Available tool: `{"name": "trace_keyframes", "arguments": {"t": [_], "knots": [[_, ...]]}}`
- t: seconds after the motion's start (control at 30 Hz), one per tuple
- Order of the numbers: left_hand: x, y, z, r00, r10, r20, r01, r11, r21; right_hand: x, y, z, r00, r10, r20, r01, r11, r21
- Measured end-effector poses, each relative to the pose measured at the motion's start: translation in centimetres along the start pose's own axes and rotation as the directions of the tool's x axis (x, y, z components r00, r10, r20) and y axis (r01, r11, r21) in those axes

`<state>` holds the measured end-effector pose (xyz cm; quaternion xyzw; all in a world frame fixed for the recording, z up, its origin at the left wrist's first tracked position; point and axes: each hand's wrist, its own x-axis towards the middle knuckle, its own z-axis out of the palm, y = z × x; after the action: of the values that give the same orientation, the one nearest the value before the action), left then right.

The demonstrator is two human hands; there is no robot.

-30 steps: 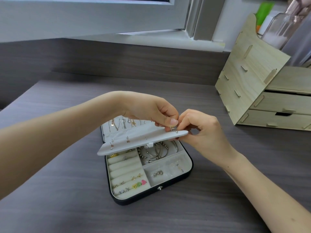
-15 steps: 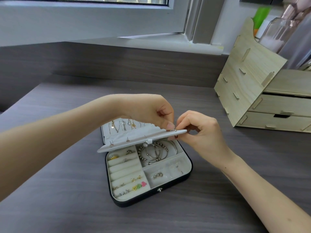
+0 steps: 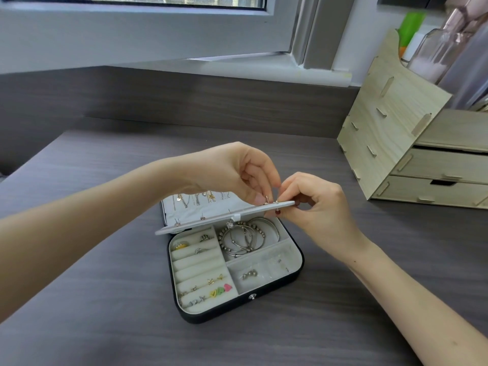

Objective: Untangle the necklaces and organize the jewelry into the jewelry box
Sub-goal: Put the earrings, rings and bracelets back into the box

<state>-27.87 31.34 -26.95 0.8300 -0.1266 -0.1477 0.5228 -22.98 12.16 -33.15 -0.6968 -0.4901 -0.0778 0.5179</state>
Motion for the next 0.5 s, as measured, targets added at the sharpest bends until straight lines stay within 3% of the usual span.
{"name": "trace_keyframes", "arguments": {"t": [0.37,0.5], "knots": [[-0.18,0.63,0.63,0.991,-0.001,-0.133,-0.038,0.957,-0.288,-0.04,-0.17,-0.06,1.0,0.008,0.002,-0.008,0.999,-0.036],[-0.14,0.25,0.72,0.982,-0.009,-0.188,0.007,1.0,-0.011,-0.01,-0.23,-0.09,1.0,0.003,0.007,-0.003,1.0,-0.012]]}}
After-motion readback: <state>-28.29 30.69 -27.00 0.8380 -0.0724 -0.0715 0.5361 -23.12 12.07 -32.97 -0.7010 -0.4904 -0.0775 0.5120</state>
